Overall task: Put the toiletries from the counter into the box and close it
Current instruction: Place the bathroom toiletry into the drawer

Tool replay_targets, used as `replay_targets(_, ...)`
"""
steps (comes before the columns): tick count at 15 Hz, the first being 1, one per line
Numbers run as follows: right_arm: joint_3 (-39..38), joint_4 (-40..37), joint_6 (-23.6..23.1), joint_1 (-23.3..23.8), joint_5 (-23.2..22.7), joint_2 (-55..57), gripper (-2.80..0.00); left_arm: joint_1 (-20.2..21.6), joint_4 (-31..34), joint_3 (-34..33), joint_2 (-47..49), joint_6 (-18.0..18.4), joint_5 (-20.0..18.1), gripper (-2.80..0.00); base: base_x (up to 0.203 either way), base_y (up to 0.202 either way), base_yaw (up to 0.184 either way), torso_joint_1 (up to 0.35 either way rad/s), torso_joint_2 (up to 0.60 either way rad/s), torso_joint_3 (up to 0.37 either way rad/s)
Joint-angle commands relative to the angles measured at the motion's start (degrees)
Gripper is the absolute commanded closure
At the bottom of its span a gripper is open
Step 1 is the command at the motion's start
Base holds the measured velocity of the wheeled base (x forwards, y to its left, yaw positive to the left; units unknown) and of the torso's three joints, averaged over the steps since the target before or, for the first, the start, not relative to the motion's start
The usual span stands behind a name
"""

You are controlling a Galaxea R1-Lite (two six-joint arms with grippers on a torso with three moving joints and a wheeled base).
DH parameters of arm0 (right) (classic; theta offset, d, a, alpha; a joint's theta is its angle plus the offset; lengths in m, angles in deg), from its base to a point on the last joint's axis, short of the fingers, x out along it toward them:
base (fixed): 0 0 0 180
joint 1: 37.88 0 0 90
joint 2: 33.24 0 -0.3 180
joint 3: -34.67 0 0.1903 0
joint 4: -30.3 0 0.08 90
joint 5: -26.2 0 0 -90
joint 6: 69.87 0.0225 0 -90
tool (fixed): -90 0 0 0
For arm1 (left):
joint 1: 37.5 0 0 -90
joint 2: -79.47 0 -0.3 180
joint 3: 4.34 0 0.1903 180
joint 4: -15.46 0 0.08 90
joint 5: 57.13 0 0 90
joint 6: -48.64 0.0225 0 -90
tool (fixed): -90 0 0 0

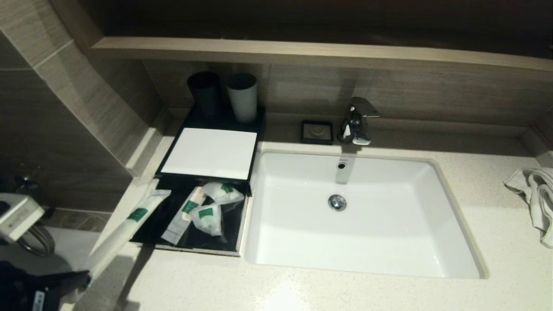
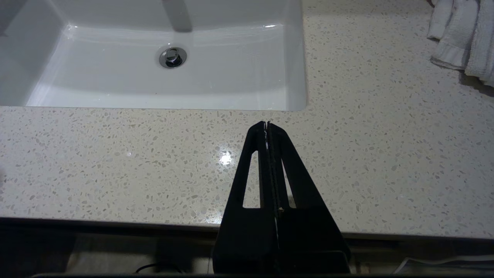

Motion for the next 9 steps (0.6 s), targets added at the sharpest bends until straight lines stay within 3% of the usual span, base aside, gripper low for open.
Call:
replay_targets(1, 0.0, 0.0, 0.0, 0.0, 0.0, 0.1, 0.00, 0.0, -0.2, -0.1, 1.9, -0.5, 0.0, 0.00, 0.000, 0.000, 0.000, 0.000, 0.00, 0.000)
replay_targets(9, 0.0, 0.0, 0.0, 0.0, 0.0, 0.0, 0.00, 0.0, -7.8, -0.1, 11.4, -2.2, 0.1, 0.00, 0.000, 0.000, 0.000, 0.000, 0.00, 0.000)
